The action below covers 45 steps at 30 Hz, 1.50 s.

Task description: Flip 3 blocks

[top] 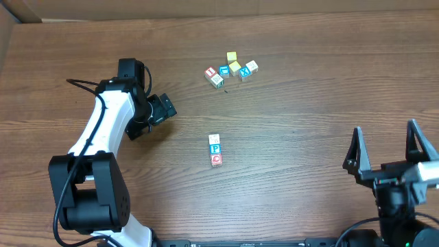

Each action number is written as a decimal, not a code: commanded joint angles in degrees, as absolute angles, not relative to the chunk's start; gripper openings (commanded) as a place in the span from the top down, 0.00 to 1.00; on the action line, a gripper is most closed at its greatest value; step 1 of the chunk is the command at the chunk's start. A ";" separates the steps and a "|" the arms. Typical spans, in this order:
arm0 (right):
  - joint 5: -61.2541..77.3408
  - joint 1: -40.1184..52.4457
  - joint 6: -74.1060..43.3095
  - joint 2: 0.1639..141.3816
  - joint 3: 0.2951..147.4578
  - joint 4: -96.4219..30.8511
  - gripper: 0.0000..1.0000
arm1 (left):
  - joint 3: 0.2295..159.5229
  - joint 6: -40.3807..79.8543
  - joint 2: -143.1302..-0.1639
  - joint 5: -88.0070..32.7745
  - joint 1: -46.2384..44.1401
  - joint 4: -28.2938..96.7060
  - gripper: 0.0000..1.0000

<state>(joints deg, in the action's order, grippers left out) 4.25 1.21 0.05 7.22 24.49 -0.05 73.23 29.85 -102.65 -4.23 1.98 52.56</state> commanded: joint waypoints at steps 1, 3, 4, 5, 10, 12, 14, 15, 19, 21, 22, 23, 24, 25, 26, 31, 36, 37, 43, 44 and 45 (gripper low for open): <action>4.75 0.56 0.45 3.22 18.28 5.91 0.00 | 74.02 29.61 -102.10 -4.03 1.85 52.42 0.00; 4.78 0.56 0.43 1.76 15.09 10.39 0.00 | 74.02 29.63 -102.10 -4.03 1.85 52.42 0.00; 4.78 0.56 0.43 0.40 11.79 14.68 0.00 | 74.02 29.61 -102.10 -4.01 1.85 52.42 0.00; 4.78 0.56 0.43 0.12 10.33 16.73 0.00 | 74.02 29.61 -102.10 -4.03 1.85 52.45 0.00; 4.75 0.56 0.38 0.16 6.22 19.66 0.00 | 74.02 29.61 -102.10 -4.03 1.85 52.42 0.00; 4.78 0.56 0.36 0.16 4.93 19.66 0.00 | 74.02 29.61 -102.10 -4.03 1.85 52.45 0.00; 4.78 0.56 0.27 0.16 3.16 19.14 0.00 | 74.02 29.61 -102.10 -4.03 1.85 52.42 0.00; 4.75 0.56 0.27 0.16 2.55 18.72 0.00 | 74.02 29.61 -102.10 -4.03 1.85 52.42 0.00; 4.82 0.56 0.23 0.16 0.45 16.25 0.00 | 74.02 29.61 -102.10 -4.03 1.85 52.42 0.00; 5.08 0.56 0.27 0.16 0.45 13.47 0.00 | 74.02 29.61 -102.10 -4.03 1.85 52.42 0.00; 5.26 0.56 0.25 0.16 0.45 11.38 0.00 | 74.02 29.61 -102.10 -4.03 1.85 52.42 0.00; 5.26 0.58 0.27 0.16 0.45 9.41 0.00 | 74.02 29.61 -102.10 -4.03 1.85 52.42 0.00; 5.23 0.56 0.27 0.16 0.45 6.61 0.00 | 74.02 29.61 -102.10 -4.03 1.85 52.45 0.00; 5.19 0.56 0.56 0.16 0.45 1.13 0.00 | 74.02 29.61 -102.10 -4.03 1.85 52.45 0.00; 4.95 0.56 0.73 0.16 0.45 -1.96 0.00 | 74.02 29.61 -102.10 -4.03 1.85 52.42 0.00; 4.56 0.56 1.98 0.16 0.45 -4.49 0.00 | 74.02 29.61 -102.10 -4.03 1.85 52.42 0.00; 4.75 0.56 1.54 0.16 0.45 -4.43 0.00 | 74.02 29.63 -102.10 -4.01 1.85 52.45 0.00; 4.75 0.58 1.54 0.16 0.45 -4.43 0.00 | 74.02 29.61 -102.10 -4.03 1.85 52.42 0.00; 4.75 0.58 1.54 0.16 0.45 -4.43 0.00 | 74.02 29.61 -102.10 -4.03 1.85 52.42 0.00; 4.75 0.58 1.54 0.16 0.45 -4.43 0.00 | 74.02 29.61 -102.10 -4.03 1.85 52.42 0.00; 4.75 0.58 1.54 0.16 0.45 -4.43 0.00 | 74.02 29.61 -102.10 -4.03 1.85 52.45 0.00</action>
